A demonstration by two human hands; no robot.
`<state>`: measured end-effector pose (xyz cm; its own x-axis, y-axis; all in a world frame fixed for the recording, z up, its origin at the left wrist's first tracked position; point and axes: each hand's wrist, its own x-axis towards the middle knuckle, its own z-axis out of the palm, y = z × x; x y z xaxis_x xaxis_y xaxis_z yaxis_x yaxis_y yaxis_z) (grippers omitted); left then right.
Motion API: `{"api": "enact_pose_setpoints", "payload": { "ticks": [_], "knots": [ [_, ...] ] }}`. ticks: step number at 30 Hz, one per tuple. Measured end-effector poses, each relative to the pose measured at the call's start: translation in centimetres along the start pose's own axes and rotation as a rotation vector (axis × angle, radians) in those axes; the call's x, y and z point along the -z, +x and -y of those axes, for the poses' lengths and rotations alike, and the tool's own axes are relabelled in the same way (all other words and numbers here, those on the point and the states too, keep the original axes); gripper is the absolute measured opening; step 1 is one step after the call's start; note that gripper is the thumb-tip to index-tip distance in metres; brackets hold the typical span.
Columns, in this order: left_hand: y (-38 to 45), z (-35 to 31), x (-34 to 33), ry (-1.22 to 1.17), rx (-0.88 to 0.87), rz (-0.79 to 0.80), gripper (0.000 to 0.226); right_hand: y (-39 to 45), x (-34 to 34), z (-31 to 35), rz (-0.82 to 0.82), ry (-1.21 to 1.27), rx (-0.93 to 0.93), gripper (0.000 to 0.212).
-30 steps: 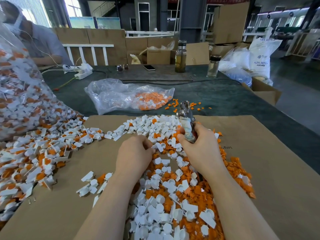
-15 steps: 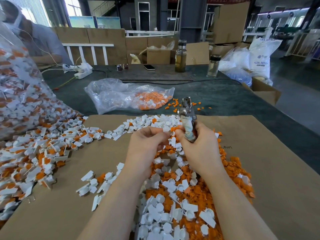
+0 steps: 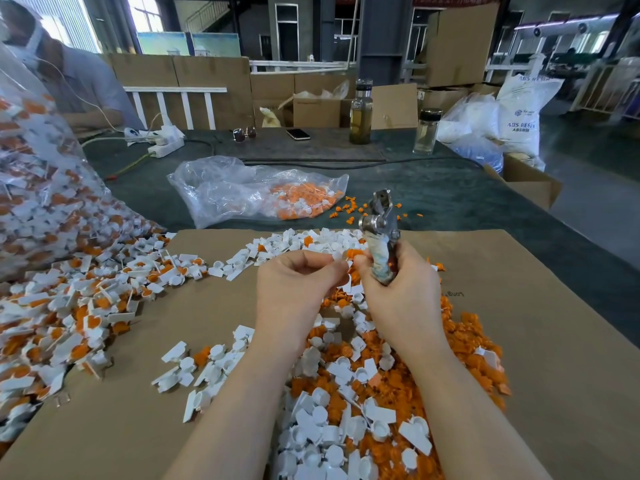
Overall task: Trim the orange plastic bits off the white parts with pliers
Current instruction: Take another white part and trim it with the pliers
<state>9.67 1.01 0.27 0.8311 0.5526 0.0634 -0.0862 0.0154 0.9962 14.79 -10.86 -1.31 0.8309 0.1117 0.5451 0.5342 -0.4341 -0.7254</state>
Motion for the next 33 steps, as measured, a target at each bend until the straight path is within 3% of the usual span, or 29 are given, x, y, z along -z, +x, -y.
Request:
{"api": "enact_pose_setpoints", "payload": {
  "ticks": [9, 18, 33],
  "knots": [
    [-0.29, -0.20, -0.11, 0.086, -0.065, -0.011, 0.010, -0.12, -0.08, 0.16, 0.033, -0.006, 0.015, 0.013],
    [-0.05, 0.16, 0.13, 0.323, -0.179, 0.036, 0.017, 0.13, 0.13, 0.07, 0.088, -0.022, -0.039, 0.011],
    [0.33, 0.70, -0.29, 0.343, -0.132, -0.070, 0.018, 0.46, 0.14, 0.21, 0.230, -0.029, -0.068, 0.024]
  ]
}}
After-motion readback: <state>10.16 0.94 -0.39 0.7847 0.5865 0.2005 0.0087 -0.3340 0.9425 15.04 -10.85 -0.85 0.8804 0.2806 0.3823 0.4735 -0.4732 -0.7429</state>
